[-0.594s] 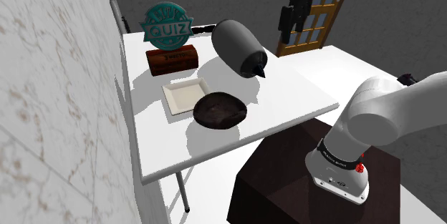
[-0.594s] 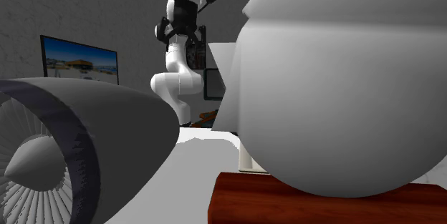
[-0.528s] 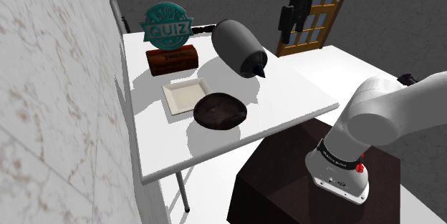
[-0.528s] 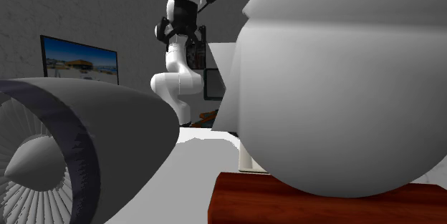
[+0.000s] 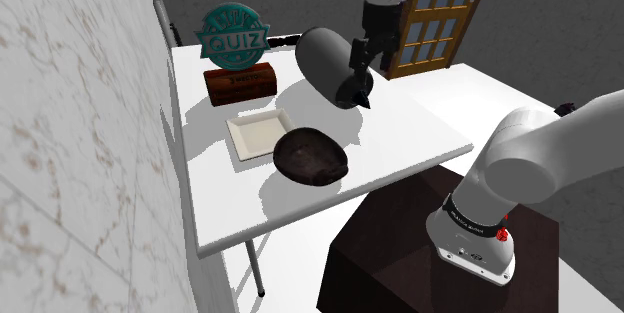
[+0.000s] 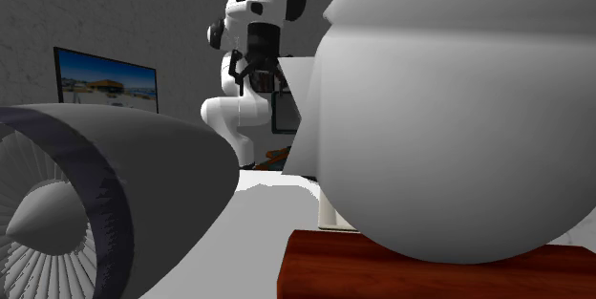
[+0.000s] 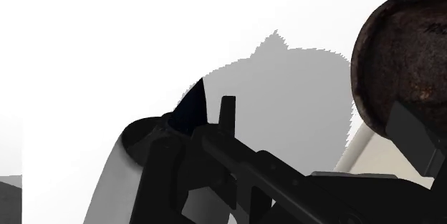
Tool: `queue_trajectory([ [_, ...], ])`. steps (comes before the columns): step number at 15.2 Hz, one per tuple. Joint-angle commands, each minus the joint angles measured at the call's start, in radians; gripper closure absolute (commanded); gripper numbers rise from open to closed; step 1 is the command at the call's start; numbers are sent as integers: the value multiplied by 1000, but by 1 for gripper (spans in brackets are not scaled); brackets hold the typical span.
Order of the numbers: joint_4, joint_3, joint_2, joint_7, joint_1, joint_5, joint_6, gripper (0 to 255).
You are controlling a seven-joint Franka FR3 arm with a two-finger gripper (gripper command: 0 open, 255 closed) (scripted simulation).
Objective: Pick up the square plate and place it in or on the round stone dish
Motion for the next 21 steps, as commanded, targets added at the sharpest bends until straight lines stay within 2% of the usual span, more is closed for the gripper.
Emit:
queue_trajectory([
  [1, -14, 16, 48, 45, -2, 25, 75, 0],
  [8, -18, 69, 250, 182, -7, 92, 321, 0],
  [15, 53, 111, 494, 309, -13, 125, 544, 0],
  [17, 85, 119, 566, 344, -13, 127, 599, 0],
  [21, 64, 123, 601, 348, -10, 124, 654, 0],
])
